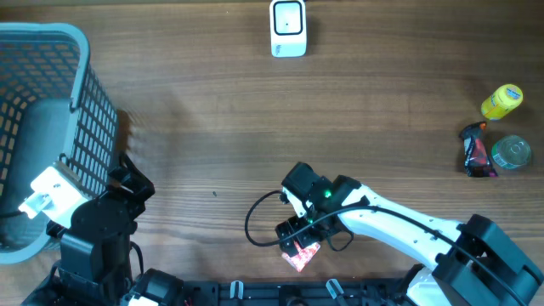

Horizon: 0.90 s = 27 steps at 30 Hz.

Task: Scan the item barcode

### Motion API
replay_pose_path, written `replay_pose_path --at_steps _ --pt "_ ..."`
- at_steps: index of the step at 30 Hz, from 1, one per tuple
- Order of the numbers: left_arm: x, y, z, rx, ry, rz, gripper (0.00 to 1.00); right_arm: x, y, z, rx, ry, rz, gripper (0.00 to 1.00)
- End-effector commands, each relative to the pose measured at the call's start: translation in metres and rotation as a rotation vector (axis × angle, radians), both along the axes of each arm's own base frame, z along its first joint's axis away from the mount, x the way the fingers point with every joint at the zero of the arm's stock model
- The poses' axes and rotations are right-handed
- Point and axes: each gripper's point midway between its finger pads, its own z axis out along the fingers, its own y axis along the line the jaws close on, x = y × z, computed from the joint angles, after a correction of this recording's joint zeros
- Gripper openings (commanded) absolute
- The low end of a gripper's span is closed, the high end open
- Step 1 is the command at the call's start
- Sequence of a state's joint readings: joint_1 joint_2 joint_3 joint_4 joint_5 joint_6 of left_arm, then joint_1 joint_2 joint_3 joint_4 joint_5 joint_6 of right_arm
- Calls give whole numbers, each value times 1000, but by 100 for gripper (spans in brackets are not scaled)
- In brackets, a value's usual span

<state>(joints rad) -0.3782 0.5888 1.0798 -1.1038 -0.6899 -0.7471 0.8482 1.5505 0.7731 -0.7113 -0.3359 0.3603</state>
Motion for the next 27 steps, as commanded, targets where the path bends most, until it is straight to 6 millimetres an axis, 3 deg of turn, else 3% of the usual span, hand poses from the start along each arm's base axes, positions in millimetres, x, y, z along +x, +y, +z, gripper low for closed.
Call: replay_pose_path --at_steps 1,5,8,9,10,11,13,19,24,27 --pt "-1 1 -1 -17 -6 10 100 27 19 28 37 -95 -17 100" --pt "-1 1 -1 -16 -6 11 100 40 27 55 45 -133 -33 97" --pt "-1 1 -1 -15 -4 11 100 38 7 56 -73 -116 -106 80" --pt "-1 1 -1 -15 -3 11 100 33 -4 54 -124 -96 -134 72" --pt "-1 1 -1 -15 -3 11 100 21 -18 54 -190 -46 -154 48" --pt "-1 1 -1 -15 -3 11 100 17 -23 54 -214 -28 -167 35" --pt "-1 1 -1 -15 -3 11 100 9 -29 54 -240 5 -163 19" --pt "-2 1 -2 -14 1 11 100 -9 -36 56 -273 88 -181 8" --pt "-2 1 -2 -14 1 11 100 -33 -42 36 -307 146 -193 5" --pt "-2 1 -2 -14 1 11 100 -46 -25 28 -231 178 -156 5"
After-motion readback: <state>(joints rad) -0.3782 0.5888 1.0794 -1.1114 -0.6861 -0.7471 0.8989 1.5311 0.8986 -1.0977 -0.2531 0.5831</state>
